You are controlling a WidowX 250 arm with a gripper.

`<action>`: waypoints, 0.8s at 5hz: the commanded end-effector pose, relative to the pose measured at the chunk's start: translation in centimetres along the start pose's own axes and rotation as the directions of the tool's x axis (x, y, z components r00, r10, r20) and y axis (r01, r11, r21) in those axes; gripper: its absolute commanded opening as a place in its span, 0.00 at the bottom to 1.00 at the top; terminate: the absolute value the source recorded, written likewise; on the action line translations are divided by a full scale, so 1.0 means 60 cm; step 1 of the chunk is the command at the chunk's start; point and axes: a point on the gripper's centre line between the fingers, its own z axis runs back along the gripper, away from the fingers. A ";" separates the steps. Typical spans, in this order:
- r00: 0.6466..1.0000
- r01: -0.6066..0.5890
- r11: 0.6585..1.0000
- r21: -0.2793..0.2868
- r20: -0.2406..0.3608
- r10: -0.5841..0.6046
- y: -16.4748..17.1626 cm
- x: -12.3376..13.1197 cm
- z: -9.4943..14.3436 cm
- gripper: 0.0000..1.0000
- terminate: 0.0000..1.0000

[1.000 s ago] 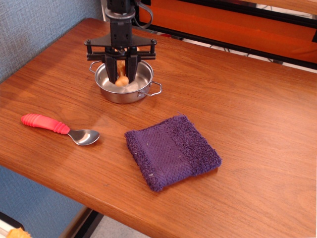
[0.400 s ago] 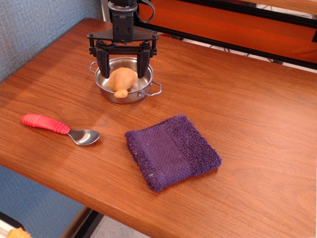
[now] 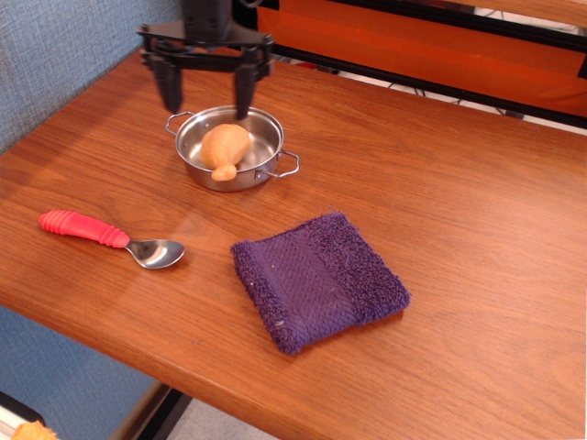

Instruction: Take the chicken leg piece and place it in the silver vessel.

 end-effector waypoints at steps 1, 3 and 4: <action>0.969 0.190 0.982 -0.012 0.161 -0.185 0.094 -0.015 0.075 1.00 0.00; 0.974 0.178 0.984 -0.011 0.142 -0.175 0.155 0.017 0.051 1.00 0.00; 0.986 0.131 0.991 0.035 0.103 -0.133 0.187 0.026 0.038 1.00 0.00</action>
